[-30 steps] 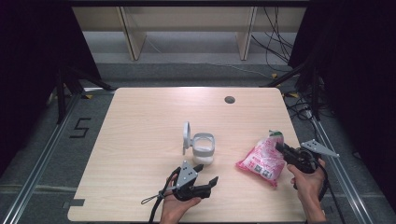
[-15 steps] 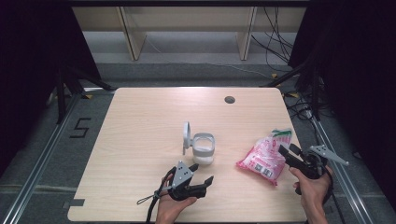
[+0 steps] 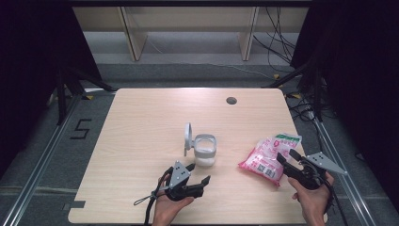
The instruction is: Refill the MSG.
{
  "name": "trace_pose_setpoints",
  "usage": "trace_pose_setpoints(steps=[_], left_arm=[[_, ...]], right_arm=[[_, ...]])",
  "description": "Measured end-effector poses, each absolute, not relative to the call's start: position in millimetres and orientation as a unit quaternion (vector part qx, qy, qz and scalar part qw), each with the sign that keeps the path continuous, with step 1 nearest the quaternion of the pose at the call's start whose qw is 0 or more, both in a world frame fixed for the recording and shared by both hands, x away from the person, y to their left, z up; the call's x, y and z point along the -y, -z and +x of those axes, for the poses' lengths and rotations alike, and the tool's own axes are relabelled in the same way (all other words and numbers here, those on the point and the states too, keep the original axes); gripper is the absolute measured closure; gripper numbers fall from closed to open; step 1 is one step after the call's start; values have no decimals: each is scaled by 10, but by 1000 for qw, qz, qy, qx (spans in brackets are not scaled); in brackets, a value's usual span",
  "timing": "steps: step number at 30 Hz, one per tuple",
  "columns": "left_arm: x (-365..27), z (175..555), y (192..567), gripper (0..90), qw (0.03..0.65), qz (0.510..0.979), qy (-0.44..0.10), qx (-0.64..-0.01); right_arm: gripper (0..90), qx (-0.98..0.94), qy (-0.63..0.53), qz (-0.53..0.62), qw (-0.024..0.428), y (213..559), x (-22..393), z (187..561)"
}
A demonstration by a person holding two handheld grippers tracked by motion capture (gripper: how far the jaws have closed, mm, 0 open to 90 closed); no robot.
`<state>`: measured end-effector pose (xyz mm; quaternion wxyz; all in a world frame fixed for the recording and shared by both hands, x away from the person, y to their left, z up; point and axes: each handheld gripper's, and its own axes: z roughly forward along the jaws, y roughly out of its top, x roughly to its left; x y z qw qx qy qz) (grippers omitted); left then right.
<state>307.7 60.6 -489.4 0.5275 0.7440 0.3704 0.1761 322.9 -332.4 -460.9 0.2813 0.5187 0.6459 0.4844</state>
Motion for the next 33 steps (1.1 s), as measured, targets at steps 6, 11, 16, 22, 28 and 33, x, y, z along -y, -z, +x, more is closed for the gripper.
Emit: trace_pose_setpoints(steps=[6,11,16,22,28,33], left_arm=[[-666,3083,4888,304,524,744,-180,-374],[-725,3103,4871,303,521,745,-186,-372],[-800,3107,4847,303,513,744,-197,-380],[-888,3148,4835,303,512,741,-201,-385],[-979,3199,4797,302,504,739,-208,-396],[-1044,3248,4756,302,505,733,-215,-402]], right_arm=[[422,-665,-492,496,264,4629,3213,3177],[404,-684,-492,480,244,4637,3122,3109],[399,-688,-499,476,228,4661,3024,3049],[399,-696,-492,468,232,4670,3002,3020],[399,-708,-490,456,225,4698,2982,3020],[398,-710,-488,449,236,4702,2986,3012]])
